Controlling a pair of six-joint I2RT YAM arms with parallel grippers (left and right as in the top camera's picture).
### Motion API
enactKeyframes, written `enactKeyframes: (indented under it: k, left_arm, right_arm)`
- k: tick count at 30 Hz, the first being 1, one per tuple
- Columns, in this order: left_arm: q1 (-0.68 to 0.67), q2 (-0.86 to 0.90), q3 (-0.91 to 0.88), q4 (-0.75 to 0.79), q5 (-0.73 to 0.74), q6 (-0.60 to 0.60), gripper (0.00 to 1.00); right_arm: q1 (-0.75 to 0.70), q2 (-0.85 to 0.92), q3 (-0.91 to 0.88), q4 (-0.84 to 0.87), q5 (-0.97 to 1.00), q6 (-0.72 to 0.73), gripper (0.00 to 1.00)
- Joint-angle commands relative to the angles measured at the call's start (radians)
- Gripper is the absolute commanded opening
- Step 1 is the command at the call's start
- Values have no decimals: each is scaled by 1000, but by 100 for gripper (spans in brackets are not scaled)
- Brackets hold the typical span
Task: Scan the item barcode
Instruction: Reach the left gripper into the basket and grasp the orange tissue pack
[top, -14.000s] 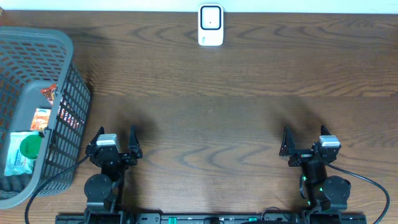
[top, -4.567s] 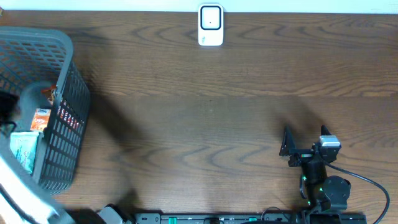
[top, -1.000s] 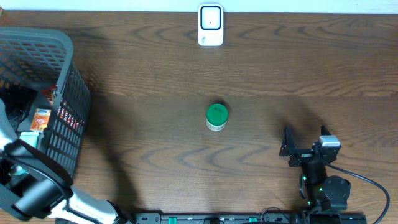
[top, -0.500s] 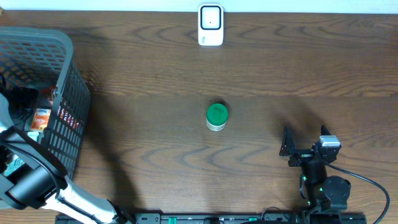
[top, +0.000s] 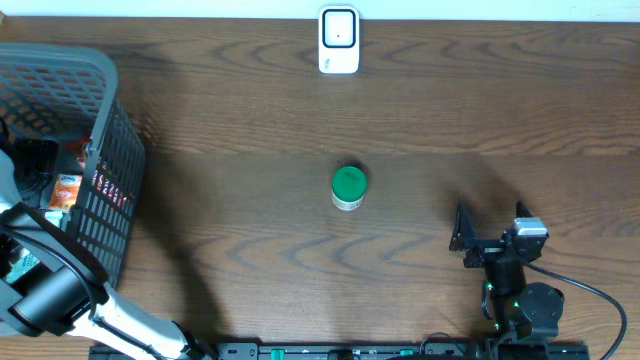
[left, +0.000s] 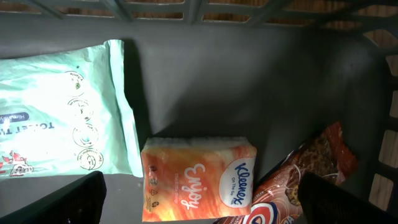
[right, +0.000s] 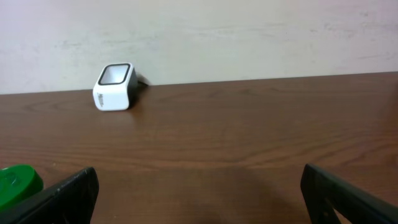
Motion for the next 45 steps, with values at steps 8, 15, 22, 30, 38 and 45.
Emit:
enactKeyframes:
  k: [8, 15, 22, 30, 38, 45]
  left_arm:
    - [-37, 91, -11, 11, -32, -5, 99]
    - [-64, 148, -11, 39, -32, -5, 99]
    - [-65, 164, -11, 10, -32, 14, 92]
    - [-61, 114, -10, -70, -45, 86, 70]
    - [-61, -196, -10, -117, -49, 116, 70]
    - [-94, -619, -10, -117, 160, 108, 70]
  right_arm:
    - [4, -4, -1, -3, 1, 13, 99]
    - [4, -4, -1, -3, 1, 13, 99]
    - [4, -4, -1, -3, 1, 13, 99]
    - [4, -4, -1, -3, 1, 13, 99]
    - [4, -4, -1, -3, 1, 13, 99]
    - [4, -4, -1, -3, 1, 13, 99]
